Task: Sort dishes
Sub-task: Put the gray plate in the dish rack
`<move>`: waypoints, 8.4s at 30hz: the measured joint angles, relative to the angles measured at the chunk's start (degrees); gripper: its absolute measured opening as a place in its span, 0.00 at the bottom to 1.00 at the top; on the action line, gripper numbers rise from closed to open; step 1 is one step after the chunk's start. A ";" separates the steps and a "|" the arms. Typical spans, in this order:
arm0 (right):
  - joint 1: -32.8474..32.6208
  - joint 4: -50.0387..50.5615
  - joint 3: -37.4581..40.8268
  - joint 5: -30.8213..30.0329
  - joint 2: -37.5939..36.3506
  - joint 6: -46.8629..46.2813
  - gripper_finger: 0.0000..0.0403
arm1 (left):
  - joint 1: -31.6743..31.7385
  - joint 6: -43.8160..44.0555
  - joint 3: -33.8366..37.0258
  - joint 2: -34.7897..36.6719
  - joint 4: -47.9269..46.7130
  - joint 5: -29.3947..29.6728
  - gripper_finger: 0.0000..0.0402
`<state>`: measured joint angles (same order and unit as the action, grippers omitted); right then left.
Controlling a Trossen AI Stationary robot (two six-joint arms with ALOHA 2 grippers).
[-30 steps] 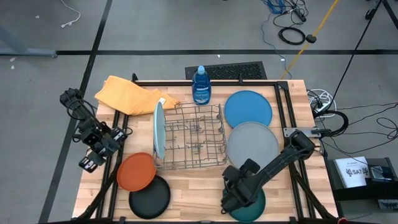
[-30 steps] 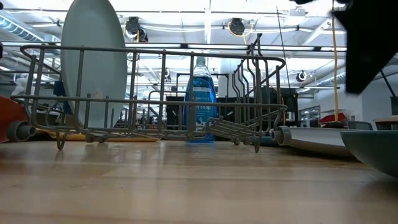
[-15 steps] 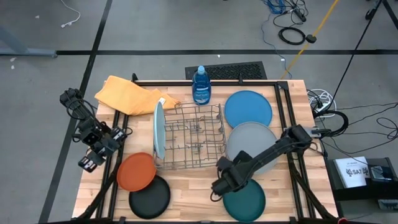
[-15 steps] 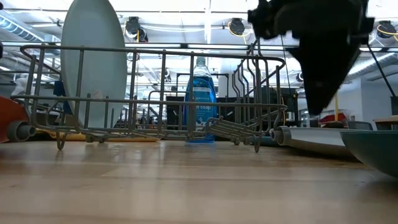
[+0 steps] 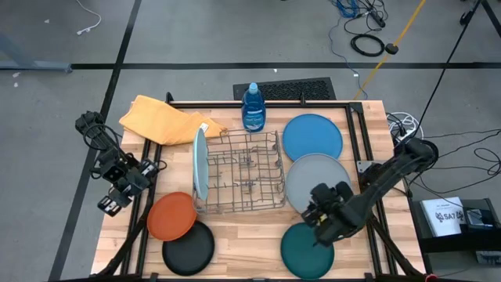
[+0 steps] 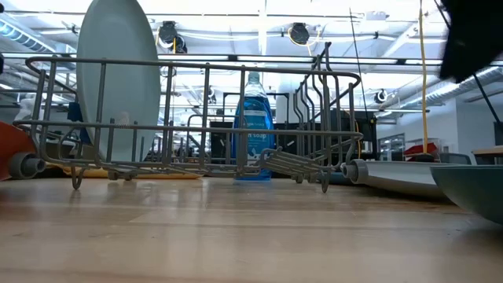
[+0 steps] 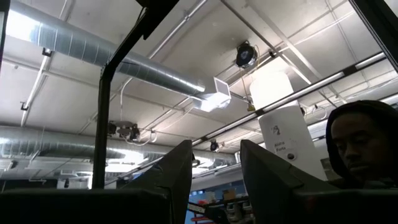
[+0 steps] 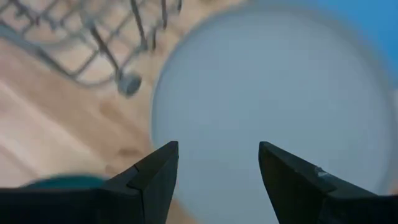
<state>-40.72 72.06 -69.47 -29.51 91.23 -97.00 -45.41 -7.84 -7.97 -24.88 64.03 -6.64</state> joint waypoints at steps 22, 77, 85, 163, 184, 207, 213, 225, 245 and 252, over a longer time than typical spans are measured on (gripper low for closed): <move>11.05 -26.86 6.15 15.24 11.38 19.72 0.54 | 0.01 -1.55 0.00 0.00 -1.24 0.01 0.34; 8.16 -15.36 3.72 8.93 13.80 12.51 0.60 | 0.01 -1.57 0.01 0.00 -1.60 0.01 0.34; 7.68 -19.55 5.26 10.01 13.89 15.26 0.60 | 0.00 -1.57 0.02 0.00 -1.51 0.01 0.34; 3.82 17.99 -34.31 -12.57 11.49 10.66 0.00 | 0.01 -1.57 0.02 0.01 -1.09 0.01 0.34; 4.82 -11.27 -49.20 -38.24 11.40 54.09 0.00 | 0.02 -1.59 0.02 0.02 -1.53 0.01 0.34; 12.47 -72.01 -49.20 -22.02 30.61 91.20 0.00 | 0.01 -1.55 0.02 0.00 -1.09 0.01 0.34; 14.05 -72.52 -49.18 -19.61 30.70 92.18 0.00 | 0.01 -1.51 0.02 0.02 -1.07 0.01 0.34; 16.34 -83.75 -45.64 -11.93 30.59 94.92 0.00 | 0.00 -1.53 0.02 0.00 -0.92 0.05 0.34; 19.39 -119.55 -22.64 -6.46 26.55 92.74 0.00 | 0.01 -1.51 0.02 0.00 -1.03 2.95 0.34; 19.52 -142.62 -5.35 -6.65 25.82 85.49 0.00 | 0.01 -1.55 0.02 0.00 -1.29 4.16 0.34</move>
<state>-21.20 -70.56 -74.82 -36.15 117.05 -11.50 -45.40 -9.38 -7.94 -24.88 62.74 -2.48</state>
